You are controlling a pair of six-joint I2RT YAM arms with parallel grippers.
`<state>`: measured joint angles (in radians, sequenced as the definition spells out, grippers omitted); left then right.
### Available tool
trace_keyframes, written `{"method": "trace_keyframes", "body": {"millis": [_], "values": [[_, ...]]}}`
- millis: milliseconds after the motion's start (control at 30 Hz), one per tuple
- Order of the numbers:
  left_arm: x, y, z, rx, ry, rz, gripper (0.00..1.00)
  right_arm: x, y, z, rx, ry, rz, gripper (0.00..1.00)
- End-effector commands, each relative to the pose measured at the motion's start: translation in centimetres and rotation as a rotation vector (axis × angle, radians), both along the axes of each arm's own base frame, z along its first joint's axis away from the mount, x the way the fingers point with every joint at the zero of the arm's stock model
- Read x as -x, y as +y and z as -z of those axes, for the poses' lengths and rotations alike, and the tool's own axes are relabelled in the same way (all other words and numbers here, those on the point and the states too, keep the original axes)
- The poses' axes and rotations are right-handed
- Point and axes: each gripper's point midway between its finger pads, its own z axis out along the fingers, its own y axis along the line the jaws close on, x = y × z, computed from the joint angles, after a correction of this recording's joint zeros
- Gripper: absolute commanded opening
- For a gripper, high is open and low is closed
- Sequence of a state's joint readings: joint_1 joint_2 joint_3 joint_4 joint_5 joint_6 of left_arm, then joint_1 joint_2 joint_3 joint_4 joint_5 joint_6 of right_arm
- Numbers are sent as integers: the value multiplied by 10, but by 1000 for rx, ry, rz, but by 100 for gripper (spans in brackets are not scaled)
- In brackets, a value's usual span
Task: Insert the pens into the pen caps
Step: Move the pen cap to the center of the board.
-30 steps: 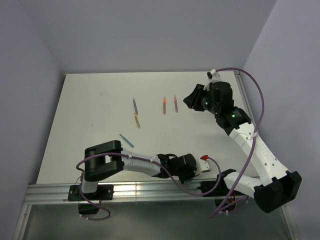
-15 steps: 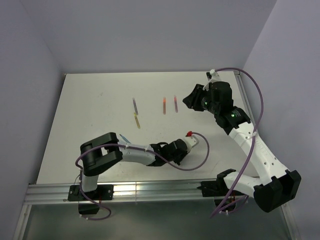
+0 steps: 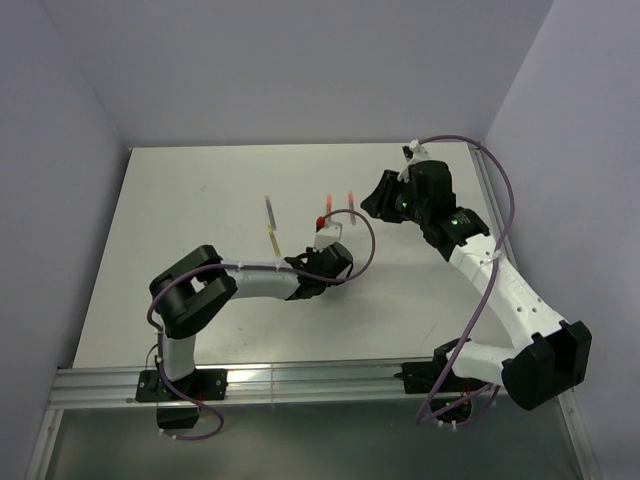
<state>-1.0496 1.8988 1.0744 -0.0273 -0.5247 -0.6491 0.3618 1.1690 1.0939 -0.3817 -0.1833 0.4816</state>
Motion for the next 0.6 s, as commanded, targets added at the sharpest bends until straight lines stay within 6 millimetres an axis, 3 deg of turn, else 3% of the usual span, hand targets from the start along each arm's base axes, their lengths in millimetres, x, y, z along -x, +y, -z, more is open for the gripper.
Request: {"method": "trace_keyframes", "body": {"millis": [0, 133, 333, 400, 567], "values": [[-4, 31, 8, -7, 67, -155, 0, -10, 3, -19, -12, -55, -14, 40], [-28, 49, 4, 54, 79, -256, 0, -12, 5, -12, -4, -35, -21, 40], [-54, 59, -6, 126, 73, -356, 4, -11, 10, 1, 19, -4, -47, 40], [-57, 60, -9, 142, 66, -371, 13, -10, 11, 7, 28, 7, -54, 40], [-57, 57, -15, 174, 60, -370, 20, -10, 13, 20, 41, 33, -53, 40]]}}
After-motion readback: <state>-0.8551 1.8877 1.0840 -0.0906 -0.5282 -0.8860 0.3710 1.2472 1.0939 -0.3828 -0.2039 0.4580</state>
